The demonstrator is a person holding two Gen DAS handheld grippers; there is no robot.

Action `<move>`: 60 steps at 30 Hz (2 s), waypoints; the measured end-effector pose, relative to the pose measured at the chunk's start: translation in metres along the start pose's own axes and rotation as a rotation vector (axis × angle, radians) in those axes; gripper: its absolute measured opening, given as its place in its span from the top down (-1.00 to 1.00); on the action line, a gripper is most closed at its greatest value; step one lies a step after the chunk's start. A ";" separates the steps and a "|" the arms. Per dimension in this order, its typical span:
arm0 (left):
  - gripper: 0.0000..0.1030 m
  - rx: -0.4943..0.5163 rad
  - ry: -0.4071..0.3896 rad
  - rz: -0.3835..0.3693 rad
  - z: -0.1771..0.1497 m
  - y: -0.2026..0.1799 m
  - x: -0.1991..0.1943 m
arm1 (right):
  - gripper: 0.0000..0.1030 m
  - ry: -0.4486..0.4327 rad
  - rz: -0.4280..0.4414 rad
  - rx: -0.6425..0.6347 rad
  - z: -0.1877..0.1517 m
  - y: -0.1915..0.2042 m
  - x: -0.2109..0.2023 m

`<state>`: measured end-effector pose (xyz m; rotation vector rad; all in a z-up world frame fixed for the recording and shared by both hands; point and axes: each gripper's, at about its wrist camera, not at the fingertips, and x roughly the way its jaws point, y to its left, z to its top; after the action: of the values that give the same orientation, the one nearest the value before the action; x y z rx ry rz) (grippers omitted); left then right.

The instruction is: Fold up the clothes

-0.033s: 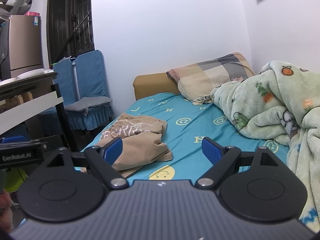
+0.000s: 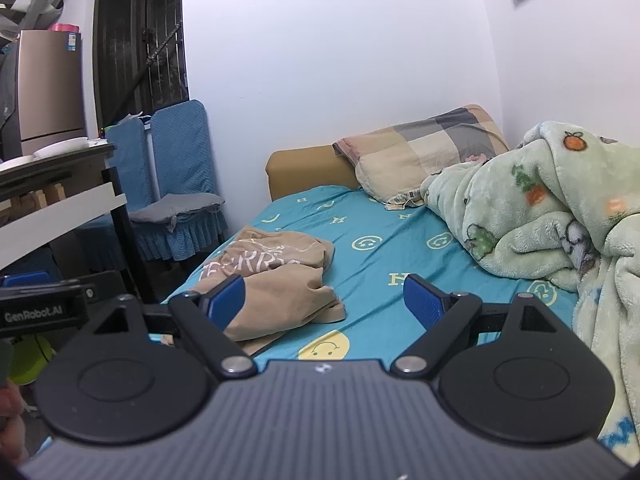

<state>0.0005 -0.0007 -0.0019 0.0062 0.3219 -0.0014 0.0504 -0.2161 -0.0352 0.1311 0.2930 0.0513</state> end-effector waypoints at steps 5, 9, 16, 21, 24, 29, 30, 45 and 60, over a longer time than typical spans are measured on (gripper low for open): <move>-1.00 0.009 0.004 0.003 -0.005 -0.002 0.003 | -0.70 0.006 0.001 0.009 0.001 0.000 0.000; -1.00 0.015 0.008 0.005 -0.009 -0.004 0.006 | -0.70 0.010 0.002 0.016 0.001 0.000 0.000; -1.00 0.027 0.016 0.012 -0.012 -0.005 0.008 | -0.70 0.008 -0.004 0.014 0.000 0.000 0.000; -1.00 0.030 0.018 0.004 -0.012 -0.008 0.009 | -0.70 0.014 -0.001 0.023 -0.001 -0.003 0.003; -1.00 0.027 0.026 0.000 -0.011 -0.008 0.009 | -0.70 0.013 -0.007 0.021 -0.001 -0.003 0.003; -1.00 0.026 0.043 0.008 -0.011 -0.007 0.012 | -0.70 0.012 -0.012 0.016 -0.002 -0.003 0.004; -1.00 0.026 0.047 0.010 -0.011 -0.006 0.013 | -0.70 0.013 -0.011 0.017 -0.003 -0.003 0.004; -1.00 0.009 0.065 0.010 -0.012 -0.001 0.016 | -0.70 -0.027 -0.020 0.042 -0.001 -0.007 -0.001; -0.99 0.090 0.143 -0.027 0.008 -0.032 0.091 | -0.70 -0.198 0.050 0.079 0.071 -0.034 -0.016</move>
<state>0.0890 -0.0330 -0.0232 0.0916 0.4649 -0.0425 0.0573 -0.2594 0.0318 0.2205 0.0941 0.0763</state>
